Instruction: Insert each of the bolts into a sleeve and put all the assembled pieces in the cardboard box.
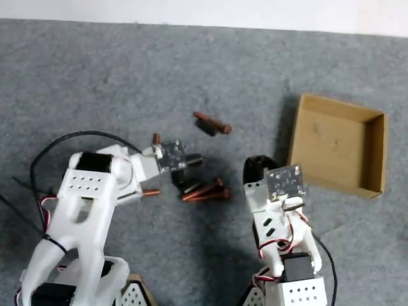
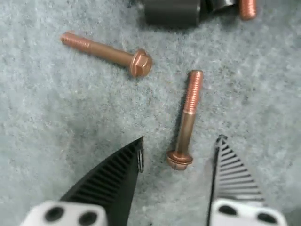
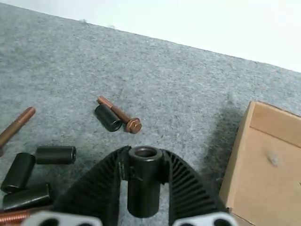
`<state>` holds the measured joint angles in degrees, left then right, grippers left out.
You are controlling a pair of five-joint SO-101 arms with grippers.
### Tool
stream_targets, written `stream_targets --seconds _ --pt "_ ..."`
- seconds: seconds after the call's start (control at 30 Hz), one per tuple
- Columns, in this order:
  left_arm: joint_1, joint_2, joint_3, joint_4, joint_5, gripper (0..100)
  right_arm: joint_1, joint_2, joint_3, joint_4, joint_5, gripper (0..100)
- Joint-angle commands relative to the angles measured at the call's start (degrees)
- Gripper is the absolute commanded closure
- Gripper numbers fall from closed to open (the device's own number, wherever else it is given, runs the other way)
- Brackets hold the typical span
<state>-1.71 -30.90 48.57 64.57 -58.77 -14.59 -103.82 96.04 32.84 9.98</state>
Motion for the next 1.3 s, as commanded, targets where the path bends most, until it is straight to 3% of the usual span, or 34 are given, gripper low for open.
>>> stream_targets --seconds 0.0,0.2,0.3,0.63,0.77,1.07,1.27 --pt "-1.01 -1.63 -0.75 -1.85 15.38 77 0.66 -0.66 7.25 0.13 0.53 99.4" --pt "-8.13 -1.63 -0.48 -5.01 59.08 77 0.75 -0.66 7.25 0.13 0.53 99.4" --pt "-8.31 -1.63 -0.31 -4.57 73.23 77 0.75 -0.66 7.25 0.13 0.53 99.4" --pt "-8.4 -1.63 8.84 -7.3 76.84 77 0.75 -0.66 7.25 0.13 0.53 99.3" --pt "-8.22 -1.54 9.71 -7.03 86.68 76 0.75 -0.66 7.25 0.13 0.53 99.3" --pt "1.71 -1.54 11.82 -8.44 97.41 67 0.75 -0.66 7.25 0.13 0.53 99.3" --pt "2.07 -1.54 16.66 -16.18 97.76 67 0.75 -0.66 7.25 0.13 0.53 99.3"
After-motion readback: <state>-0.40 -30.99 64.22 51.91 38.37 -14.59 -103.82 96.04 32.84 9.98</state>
